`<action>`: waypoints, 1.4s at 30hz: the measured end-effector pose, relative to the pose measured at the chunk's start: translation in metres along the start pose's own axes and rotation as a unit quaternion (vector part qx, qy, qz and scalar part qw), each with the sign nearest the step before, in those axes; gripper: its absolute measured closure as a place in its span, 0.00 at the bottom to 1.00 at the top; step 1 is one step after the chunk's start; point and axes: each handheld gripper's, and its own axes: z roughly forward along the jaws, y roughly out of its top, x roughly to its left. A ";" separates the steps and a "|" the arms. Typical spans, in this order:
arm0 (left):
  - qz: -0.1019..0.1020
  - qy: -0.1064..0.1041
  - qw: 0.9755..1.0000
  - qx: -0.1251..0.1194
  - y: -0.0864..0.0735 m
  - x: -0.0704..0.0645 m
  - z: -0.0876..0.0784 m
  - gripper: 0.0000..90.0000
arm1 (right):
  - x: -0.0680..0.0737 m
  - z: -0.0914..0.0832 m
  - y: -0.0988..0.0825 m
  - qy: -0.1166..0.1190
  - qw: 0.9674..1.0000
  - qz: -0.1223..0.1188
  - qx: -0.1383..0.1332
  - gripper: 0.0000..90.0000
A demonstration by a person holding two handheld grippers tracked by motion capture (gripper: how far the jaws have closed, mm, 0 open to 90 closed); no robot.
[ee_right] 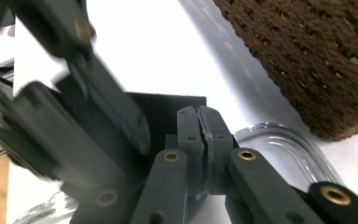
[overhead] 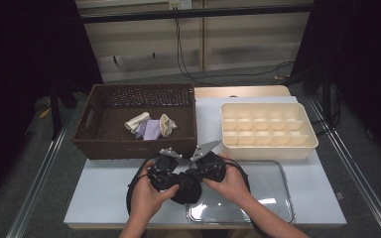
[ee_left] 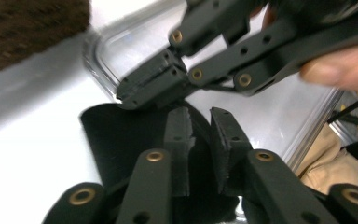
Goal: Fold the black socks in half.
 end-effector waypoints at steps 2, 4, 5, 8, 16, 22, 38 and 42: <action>-0.009 0.003 1.000 -0.014 0.001 0.001 -0.008 0.83 | -0.001 0.001 -0.002 -0.003 1.000 -0.001 0.002 0.98; -0.012 0.008 1.000 -0.018 0.001 0.003 -0.016 0.84 | -0.001 0.001 -0.004 -0.004 1.000 0.001 0.004 0.98; -0.014 0.010 1.000 -0.017 0.000 0.005 -0.019 0.86 | -0.001 0.001 -0.004 -0.006 1.000 -0.001 0.006 0.98; -0.018 0.012 1.000 -0.005 -0.005 0.009 -0.021 0.91 | -0.001 0.002 -0.005 -0.004 1.000 -0.001 0.008 0.98; -0.017 0.002 0.999 0.049 -0.028 0.012 0.009 0.96 | 0.002 0.004 -0.009 -0.005 1.000 -0.001 0.013 0.94; -0.012 0.013 0.999 0.045 -0.029 0.009 0.009 0.98 | 0.006 -0.018 -0.012 -0.002 1.000 0.015 0.000 0.88; -0.018 0.017 0.999 0.030 -0.029 0.009 0.009 0.99 | 0.012 -0.007 -0.030 0.035 0.999 0.030 0.017 0.99; -0.017 0.018 1.000 0.015 -0.027 0.011 0.004 0.96 | 0.003 -0.004 -0.022 0.014 0.999 0.035 0.013 1.00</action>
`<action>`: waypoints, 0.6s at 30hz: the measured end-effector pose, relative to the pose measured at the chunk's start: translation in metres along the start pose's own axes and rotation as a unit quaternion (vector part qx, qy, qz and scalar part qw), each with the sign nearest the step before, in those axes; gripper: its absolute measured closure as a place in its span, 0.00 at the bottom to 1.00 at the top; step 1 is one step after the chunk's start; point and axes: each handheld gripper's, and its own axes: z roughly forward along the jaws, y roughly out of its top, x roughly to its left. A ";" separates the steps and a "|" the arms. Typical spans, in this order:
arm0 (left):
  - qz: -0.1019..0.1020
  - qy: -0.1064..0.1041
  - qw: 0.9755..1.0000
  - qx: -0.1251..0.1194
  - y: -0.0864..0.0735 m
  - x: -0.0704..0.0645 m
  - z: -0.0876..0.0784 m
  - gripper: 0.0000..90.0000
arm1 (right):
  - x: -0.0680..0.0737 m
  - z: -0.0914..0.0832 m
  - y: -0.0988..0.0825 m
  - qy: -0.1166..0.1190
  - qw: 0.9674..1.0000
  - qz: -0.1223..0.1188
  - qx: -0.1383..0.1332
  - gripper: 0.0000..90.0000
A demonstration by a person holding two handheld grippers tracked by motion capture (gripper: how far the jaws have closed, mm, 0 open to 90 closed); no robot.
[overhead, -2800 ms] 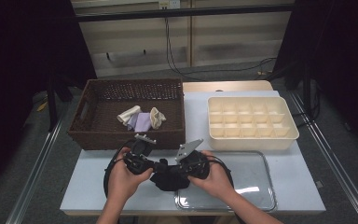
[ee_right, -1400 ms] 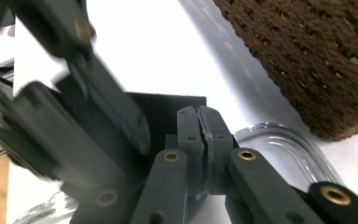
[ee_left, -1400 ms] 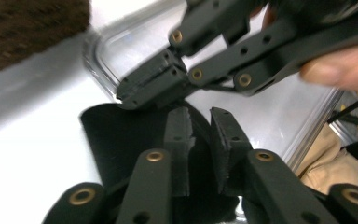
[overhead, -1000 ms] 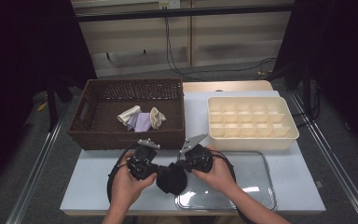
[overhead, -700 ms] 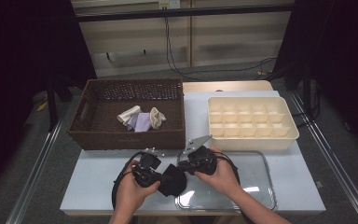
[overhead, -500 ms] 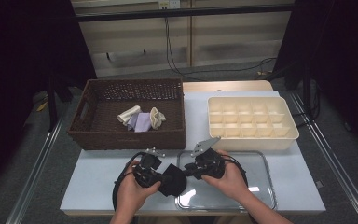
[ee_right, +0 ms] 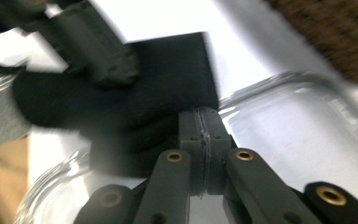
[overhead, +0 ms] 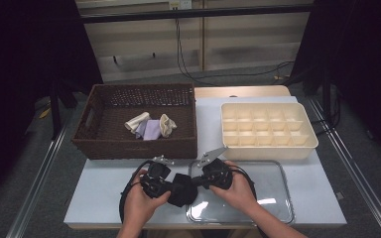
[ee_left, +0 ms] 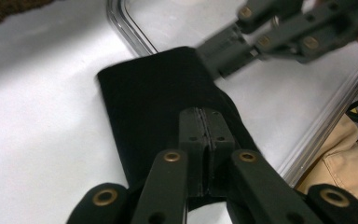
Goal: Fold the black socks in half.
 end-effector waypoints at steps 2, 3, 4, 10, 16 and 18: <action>0.000 0.003 1.000 -0.005 0.001 0.001 -0.002 0.95 | -0.004 0.003 0.005 -0.003 1.000 0.005 -0.002 1.00; -0.001 0.004 1.000 -0.006 0.001 0.001 -0.002 0.95 | -0.005 0.004 0.007 -0.005 1.000 0.000 -0.003 1.00; 0.000 0.004 1.000 -0.009 0.001 0.001 -0.001 0.95 | -0.006 0.005 0.009 -0.009 1.000 -0.003 -0.004 1.00; 0.012 0.027 0.999 -0.015 0.002 -0.003 0.011 0.95 | -0.007 0.002 0.013 -0.024 1.000 0.001 -0.011 0.92; 0.008 0.026 0.999 -0.020 0.004 -0.005 0.016 0.96 | -0.002 -0.016 0.022 -0.031 0.998 0.014 -0.052 0.80; 0.009 0.028 0.999 -0.023 0.004 -0.007 0.017 0.96 | 0.000 -0.016 0.026 -0.032 0.998 0.011 -0.053 0.79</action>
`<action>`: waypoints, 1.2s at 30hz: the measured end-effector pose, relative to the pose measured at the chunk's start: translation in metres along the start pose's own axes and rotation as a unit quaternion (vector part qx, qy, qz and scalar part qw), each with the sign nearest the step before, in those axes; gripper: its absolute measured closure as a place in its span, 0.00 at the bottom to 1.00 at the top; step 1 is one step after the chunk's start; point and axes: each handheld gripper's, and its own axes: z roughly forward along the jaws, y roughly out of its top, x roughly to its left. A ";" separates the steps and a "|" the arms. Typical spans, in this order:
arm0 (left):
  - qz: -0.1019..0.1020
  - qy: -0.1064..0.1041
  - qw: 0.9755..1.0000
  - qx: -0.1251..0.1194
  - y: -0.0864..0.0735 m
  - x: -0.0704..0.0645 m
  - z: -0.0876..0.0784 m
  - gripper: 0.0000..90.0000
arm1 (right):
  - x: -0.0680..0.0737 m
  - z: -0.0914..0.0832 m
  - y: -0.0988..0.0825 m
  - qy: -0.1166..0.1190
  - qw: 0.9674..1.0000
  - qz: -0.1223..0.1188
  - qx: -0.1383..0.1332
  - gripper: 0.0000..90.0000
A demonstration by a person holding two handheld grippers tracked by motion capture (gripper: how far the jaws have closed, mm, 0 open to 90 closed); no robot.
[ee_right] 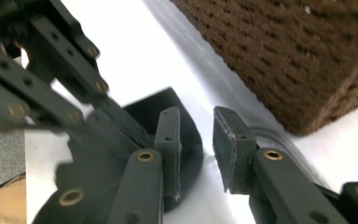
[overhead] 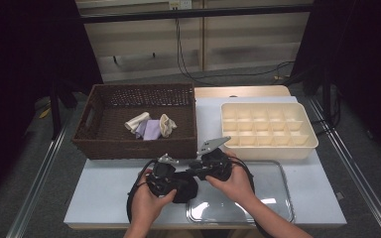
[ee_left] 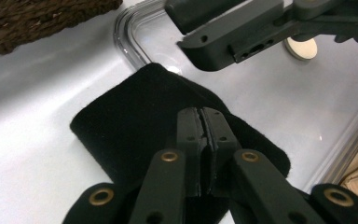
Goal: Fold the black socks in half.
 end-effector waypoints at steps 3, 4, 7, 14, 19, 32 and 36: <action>0.000 -0.001 1.000 -0.002 0.000 0.000 0.000 0.96 | 0.001 0.008 0.002 0.005 1.000 0.006 0.005 0.77; 0.002 -0.002 1.000 -0.001 -0.001 0.000 0.000 0.96 | 0.000 0.012 0.002 0.003 1.000 0.007 0.008 0.77; -0.001 -0.004 1.000 -0.004 -0.001 0.001 0.000 0.95 | -0.002 0.023 -0.003 0.015 0.999 0.026 0.023 0.79; -0.001 -0.005 1.000 -0.006 0.000 0.001 -0.004 0.92 | -0.004 0.026 -0.003 0.035 0.998 0.031 0.032 0.96; -0.010 -0.006 1.000 -0.015 -0.002 0.002 -0.016 0.88 | -0.005 0.026 -0.003 0.035 0.999 0.025 0.032 0.96; 0.014 -0.007 1.000 -0.004 -0.010 -0.005 -0.008 0.92 | -0.003 0.024 -0.001 0.008 1.000 0.013 0.019 0.92; 0.019 -0.003 1.000 -0.008 -0.010 -0.009 -0.004 0.94 | 0.001 0.013 -0.001 -0.011 1.000 0.025 0.010 0.81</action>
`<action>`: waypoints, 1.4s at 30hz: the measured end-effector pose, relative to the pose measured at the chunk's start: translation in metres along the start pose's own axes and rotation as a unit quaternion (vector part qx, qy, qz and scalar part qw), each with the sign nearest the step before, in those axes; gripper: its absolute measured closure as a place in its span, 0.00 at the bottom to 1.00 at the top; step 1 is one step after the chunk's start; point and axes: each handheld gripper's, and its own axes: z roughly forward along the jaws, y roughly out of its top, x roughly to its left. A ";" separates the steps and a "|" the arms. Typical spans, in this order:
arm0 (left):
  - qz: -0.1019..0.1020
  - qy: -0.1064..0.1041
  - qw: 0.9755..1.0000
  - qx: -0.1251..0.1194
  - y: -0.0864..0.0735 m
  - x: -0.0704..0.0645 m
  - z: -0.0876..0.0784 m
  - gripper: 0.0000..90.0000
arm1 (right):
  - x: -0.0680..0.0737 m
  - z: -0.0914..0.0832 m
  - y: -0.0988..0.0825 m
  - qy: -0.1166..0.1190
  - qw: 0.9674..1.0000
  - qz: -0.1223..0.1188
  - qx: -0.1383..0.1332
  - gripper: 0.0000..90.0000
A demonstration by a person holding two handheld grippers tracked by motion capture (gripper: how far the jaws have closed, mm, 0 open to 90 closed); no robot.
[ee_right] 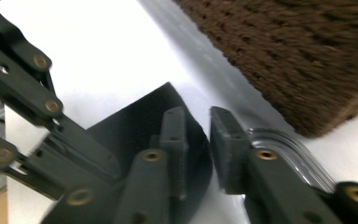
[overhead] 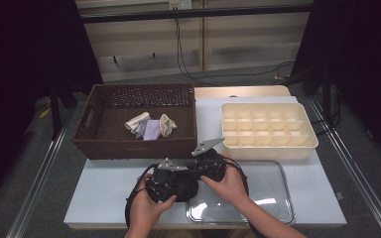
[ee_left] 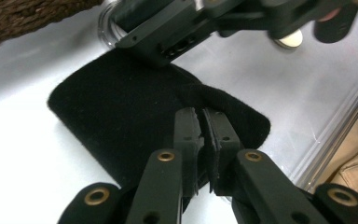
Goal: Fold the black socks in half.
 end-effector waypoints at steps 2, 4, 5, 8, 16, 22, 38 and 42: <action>0.000 0.001 1.000 -0.001 0.000 0.000 0.001 0.95 | 0.002 -0.005 -0.001 -0.002 1.000 0.010 -0.008 0.75; 0.002 0.001 1.000 0.000 0.000 -0.001 0.002 0.96 | 0.004 -0.007 -0.004 0.002 1.000 0.022 -0.009 0.70; 0.002 0.003 1.000 -0.002 0.000 -0.002 0.002 0.96 | 0.004 -0.006 -0.007 0.000 1.000 0.029 -0.005 0.67; 0.005 0.005 1.000 0.001 0.000 -0.002 0.002 0.96 | 0.000 -0.001 -0.016 0.008 0.999 0.053 0.002 0.62; 0.005 0.002 1.000 0.000 -0.001 -0.002 0.002 0.95 | -0.012 0.007 -0.029 0.052 0.989 0.142 -0.004 0.69; 0.002 0.000 1.000 -0.005 -0.001 -0.003 0.002 0.94 | -0.015 0.007 -0.032 0.087 0.980 0.177 -0.008 0.91; -0.002 0.011 1.000 -0.012 0.000 0.012 -0.002 0.89 | -0.030 -0.001 -0.014 0.056 0.988 0.140 0.005 0.84; -0.005 0.014 1.000 -0.015 -0.001 0.012 -0.001 0.89 | -0.028 -0.004 -0.020 0.040 0.985 0.169 -0.016 0.59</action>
